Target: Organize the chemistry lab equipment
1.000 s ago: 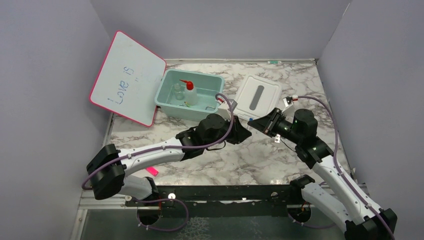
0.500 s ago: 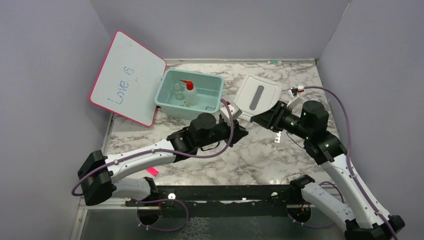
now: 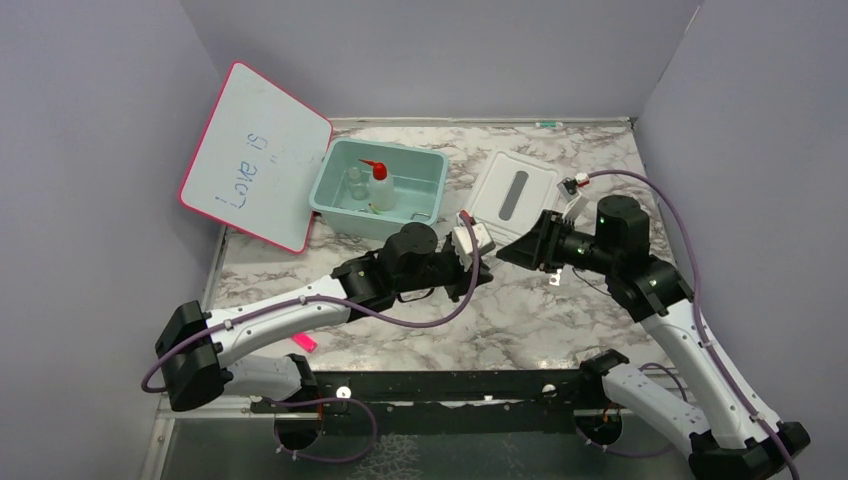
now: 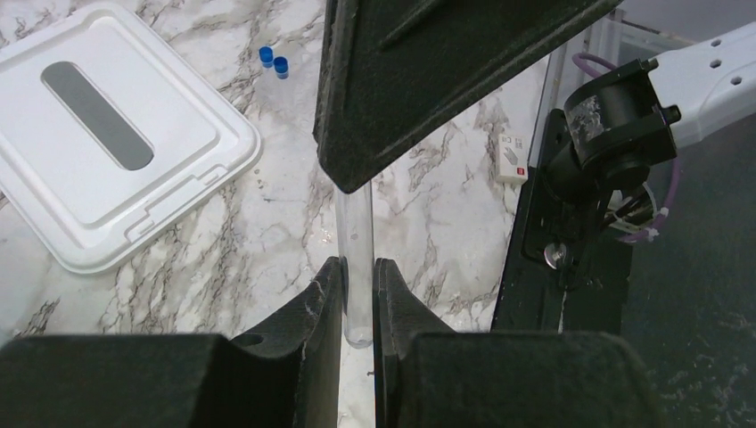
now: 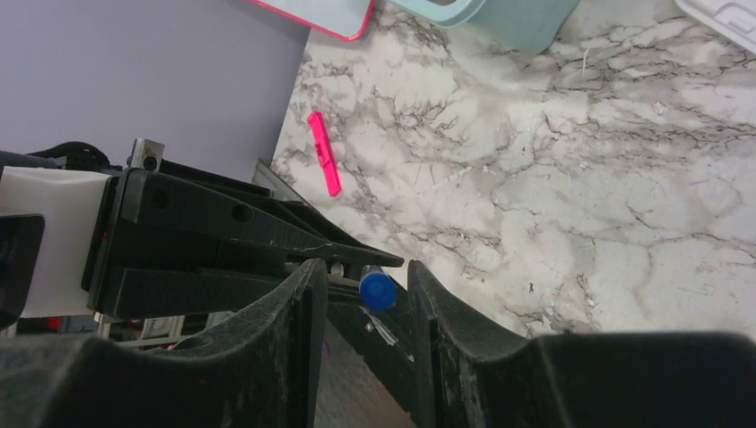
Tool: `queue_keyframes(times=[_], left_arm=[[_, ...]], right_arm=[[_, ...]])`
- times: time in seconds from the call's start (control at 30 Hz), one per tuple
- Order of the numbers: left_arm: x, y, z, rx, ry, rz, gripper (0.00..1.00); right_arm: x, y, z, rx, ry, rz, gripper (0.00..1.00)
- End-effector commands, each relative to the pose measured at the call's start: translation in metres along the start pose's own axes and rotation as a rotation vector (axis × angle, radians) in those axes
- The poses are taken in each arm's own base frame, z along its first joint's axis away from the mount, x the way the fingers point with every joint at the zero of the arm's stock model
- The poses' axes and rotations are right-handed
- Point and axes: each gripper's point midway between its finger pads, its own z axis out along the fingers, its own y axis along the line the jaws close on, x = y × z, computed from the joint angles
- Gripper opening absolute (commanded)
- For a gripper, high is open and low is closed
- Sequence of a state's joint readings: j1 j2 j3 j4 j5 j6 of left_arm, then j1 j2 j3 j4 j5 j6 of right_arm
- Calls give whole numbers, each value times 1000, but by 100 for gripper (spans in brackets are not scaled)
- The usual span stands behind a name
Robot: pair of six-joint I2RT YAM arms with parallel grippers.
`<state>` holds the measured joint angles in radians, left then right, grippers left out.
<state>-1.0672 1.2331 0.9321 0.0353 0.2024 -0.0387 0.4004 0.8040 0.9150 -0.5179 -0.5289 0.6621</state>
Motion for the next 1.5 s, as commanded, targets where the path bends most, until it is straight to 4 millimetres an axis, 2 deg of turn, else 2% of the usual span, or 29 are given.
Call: queue_keyframes(times=[0.0, 0.3, 0.47, 0.6, 0.77, 0.93, 0.97, 1.03, 1.1, 1.17, 1.27, 1.47], left_arm=[[-3, -8, 3, 56, 15, 31, 1], [0, -4, 4, 32, 24, 29, 1], [-3, -4, 4, 33, 19, 31, 1], [0, -3, 3, 26, 36, 27, 1], [2, 2, 2, 2, 48, 49, 1], [0, 2, 0, -3, 48, 46, 2], [-1, 2, 0, -4, 48, 43, 7], [-5, 5, -3, -28, 48, 34, 29], [-9, 15, -9, -96, 49, 12, 49], [-16, 29, -20, -199, 38, -21, 64], [-27, 47, -42, -339, -2, -85, 73], [-48, 47, -87, -407, -115, -188, 77]], right_arm=[[11, 4, 0, -43, 68, -40, 42], [17, 7, -1, -72, 85, -44, 30], [25, 3, 1, -69, 126, -50, 36], [29, -3, 1, -53, 145, -47, 35], [31, -3, 1, -54, 149, -49, 20], [29, -3, 1, -49, 145, -55, 10], [28, -3, 0, -41, 138, -59, 9], [21, -6, -1, -6, 105, -68, 9], [10, -13, -3, 55, 56, -83, 9], [-1, -26, -6, 149, 1, -97, 9], [-19, -56, -11, 332, -77, -108, 9], [-37, -128, -23, 707, -177, -107, 9]])
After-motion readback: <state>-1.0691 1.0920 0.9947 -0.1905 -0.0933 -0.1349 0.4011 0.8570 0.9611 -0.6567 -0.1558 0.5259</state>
